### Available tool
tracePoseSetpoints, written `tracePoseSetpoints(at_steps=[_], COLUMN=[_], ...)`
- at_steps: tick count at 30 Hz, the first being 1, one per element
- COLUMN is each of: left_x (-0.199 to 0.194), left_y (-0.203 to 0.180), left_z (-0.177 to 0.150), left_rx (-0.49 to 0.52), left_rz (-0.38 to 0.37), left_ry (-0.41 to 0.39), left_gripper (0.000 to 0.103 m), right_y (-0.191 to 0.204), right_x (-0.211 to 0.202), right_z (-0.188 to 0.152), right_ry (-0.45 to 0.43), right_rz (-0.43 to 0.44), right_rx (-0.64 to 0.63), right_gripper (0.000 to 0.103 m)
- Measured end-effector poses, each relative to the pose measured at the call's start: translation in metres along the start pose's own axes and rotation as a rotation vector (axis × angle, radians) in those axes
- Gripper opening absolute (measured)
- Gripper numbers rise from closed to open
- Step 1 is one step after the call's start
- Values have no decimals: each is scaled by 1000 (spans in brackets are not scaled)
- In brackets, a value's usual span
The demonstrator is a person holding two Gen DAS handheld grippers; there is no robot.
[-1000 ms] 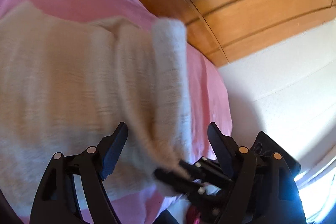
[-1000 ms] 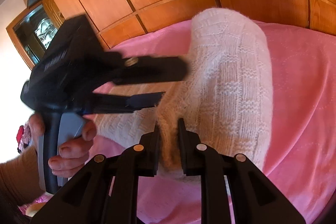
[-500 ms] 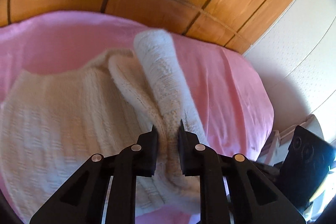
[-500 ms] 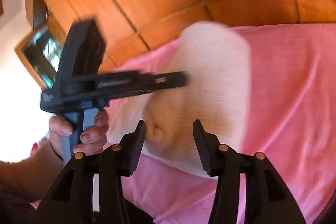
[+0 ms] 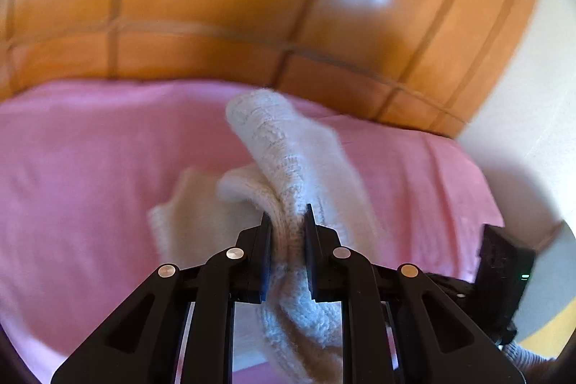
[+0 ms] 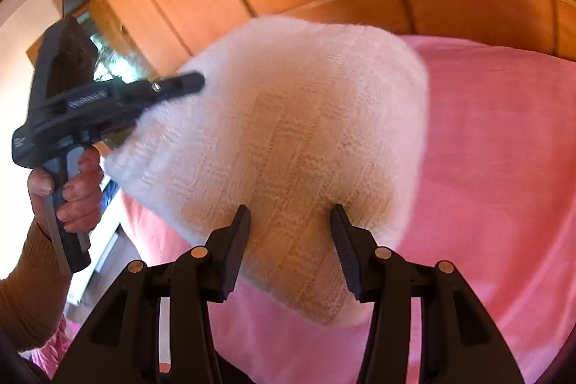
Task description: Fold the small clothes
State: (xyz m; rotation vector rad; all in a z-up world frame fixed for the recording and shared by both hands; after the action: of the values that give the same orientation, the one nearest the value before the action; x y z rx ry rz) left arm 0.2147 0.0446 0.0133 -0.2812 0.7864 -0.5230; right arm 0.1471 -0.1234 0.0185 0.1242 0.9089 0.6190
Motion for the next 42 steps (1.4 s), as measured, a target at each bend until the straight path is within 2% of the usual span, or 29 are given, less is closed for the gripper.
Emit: tracePoseSetpoints(at_steps=[2, 4, 6, 8, 11, 13, 14, 17, 20, 22, 24, 26, 28, 31, 33, 37, 42], left_x=[4, 17, 28, 34, 33, 22, 14, -8, -14, -10, 7, 25, 43, 45, 41, 34, 23], left_y=[31, 60, 76, 83, 77, 74, 73, 64, 56, 52, 48, 49, 56, 58, 56, 49, 42], left_z=[-16, -37, -52, -61, -62, -57, -54, -47, -43, -44, -49, -56, -67, -69, -68, -68, -71], left_rx=[-43, -110, -157, -193, -184, -178, -175, -136, -100, -81, -62, -49, -54, -49, -41, -17, -8], left_rz=[54, 72, 77, 68, 99, 98, 114, 163, 195, 204, 227, 264, 283, 299, 309, 340, 356], left_ry=[31, 84, 110, 100, 77, 50, 19, -58, -99, -96, -51, 1, 51, 39, 32, 11, -9], left_gripper=[15, 15, 15, 16, 22, 24, 26, 26, 26, 26, 26, 26, 26, 26, 26, 32, 32], right_y=[13, 20, 19, 22, 28, 33, 33, 32, 27, 19, 8, -3, -9, -7, -6, -7, -4], right_x=[19, 34, 42, 42, 39, 30, 25, 16, 31, 45, 68, 85, 95, 100, 99, 97, 86], right_z=[-5, -13, -18, -21, -26, -17, -8, 16, 42, 54, 70, 73, 66, 56, 56, 58, 59], right_ry=[37, 74, 91, 93, 112, 107, 88, 14, -26, -28, -17, 5, 18, -55, -76, -83, -92], right_rz=[-3, -36, -61, -88, -108, -93, -89, -93, -179, -204, -234, -272, -318, -376, -376, -368, -370], right_rx=[-28, -55, -79, -108, -145, -150, -143, -122, -105, -71, -39, -24, -65, -158, -159, -147, -144], right_gripper=[46, 46, 46, 47, 48, 53, 59, 62, 63, 63, 63, 64, 64, 66, 66, 67, 71])
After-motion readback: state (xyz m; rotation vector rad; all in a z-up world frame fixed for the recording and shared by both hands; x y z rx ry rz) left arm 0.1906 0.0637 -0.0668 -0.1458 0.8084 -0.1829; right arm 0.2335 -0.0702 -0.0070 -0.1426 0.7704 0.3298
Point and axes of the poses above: each gripper's, at about its wrist camera, not at the fingertips, and x roughly the way its jaws point, y to its left, z to its top, the point moved 5 cm from there along x, roughly the way its jaws point, and after that the axes turned 9 degrees about -z, right-handed, at the moved point
